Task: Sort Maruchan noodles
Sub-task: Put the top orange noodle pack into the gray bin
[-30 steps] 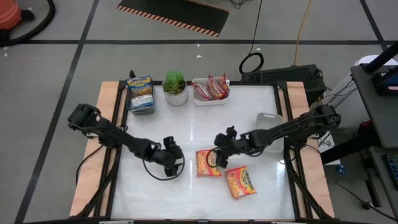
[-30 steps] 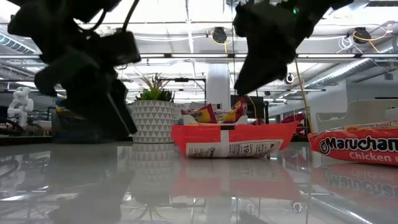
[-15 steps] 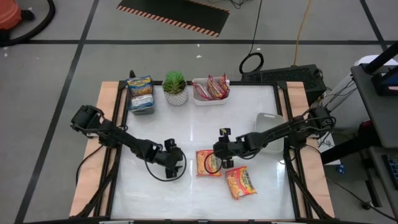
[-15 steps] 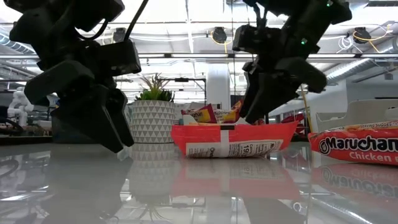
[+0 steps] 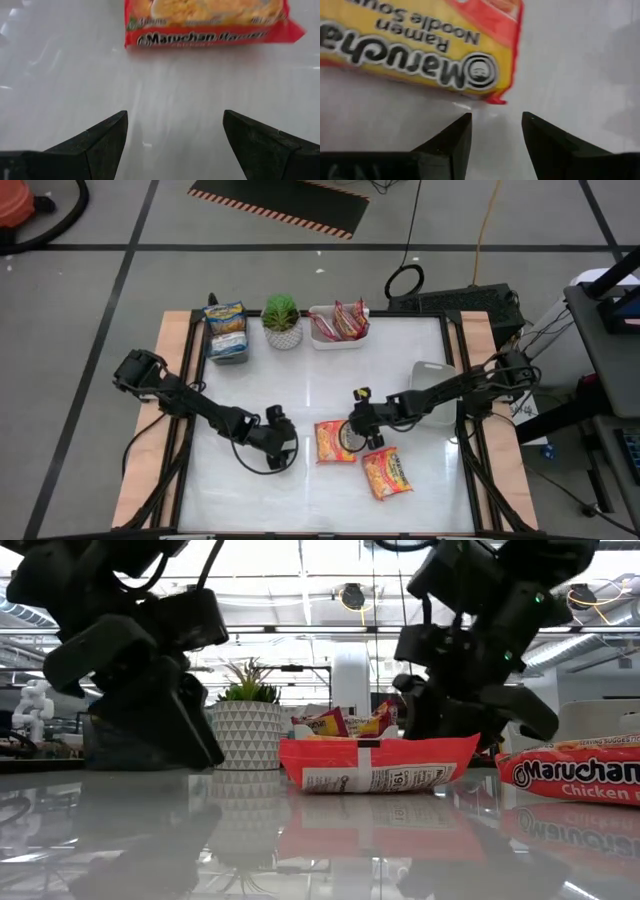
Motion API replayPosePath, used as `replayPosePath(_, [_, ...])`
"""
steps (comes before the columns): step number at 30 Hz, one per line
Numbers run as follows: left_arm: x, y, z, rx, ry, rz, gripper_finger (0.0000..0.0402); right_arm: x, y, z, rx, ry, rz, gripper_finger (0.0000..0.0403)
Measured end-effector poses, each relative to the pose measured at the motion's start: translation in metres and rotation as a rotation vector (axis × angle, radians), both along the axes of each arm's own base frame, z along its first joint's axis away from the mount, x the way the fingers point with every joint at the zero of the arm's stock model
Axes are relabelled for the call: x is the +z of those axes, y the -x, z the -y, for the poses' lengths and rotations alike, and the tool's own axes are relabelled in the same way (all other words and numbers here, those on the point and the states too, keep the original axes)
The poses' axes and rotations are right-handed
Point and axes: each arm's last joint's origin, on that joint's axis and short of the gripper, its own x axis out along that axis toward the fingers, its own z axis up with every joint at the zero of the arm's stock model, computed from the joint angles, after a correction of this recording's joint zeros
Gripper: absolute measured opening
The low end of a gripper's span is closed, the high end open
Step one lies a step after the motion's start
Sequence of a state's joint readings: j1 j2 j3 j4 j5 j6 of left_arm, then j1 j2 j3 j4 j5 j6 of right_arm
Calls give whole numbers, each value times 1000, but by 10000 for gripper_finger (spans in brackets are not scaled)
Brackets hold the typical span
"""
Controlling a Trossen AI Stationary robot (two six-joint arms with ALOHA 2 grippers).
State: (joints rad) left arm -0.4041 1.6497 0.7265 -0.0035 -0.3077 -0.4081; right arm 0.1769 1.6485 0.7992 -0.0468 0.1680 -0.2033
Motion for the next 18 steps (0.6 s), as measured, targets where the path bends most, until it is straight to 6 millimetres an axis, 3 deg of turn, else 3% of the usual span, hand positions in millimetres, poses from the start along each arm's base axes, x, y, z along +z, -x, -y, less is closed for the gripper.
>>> replayPosePath(6, [3, -3, 1, -8, 10, 41, 330, -8, 3, 0, 91, -32, 107, 125])
replayPosePath(12, [4, -4, 2, -24, -4, 61, 330, -15, 1, -1, 96, -29, 107, 70])
replayPosePath(18, [4, -5, 2, -39, -19, 62, 330, -12, -2, -1, 97, -32, 149, 5])
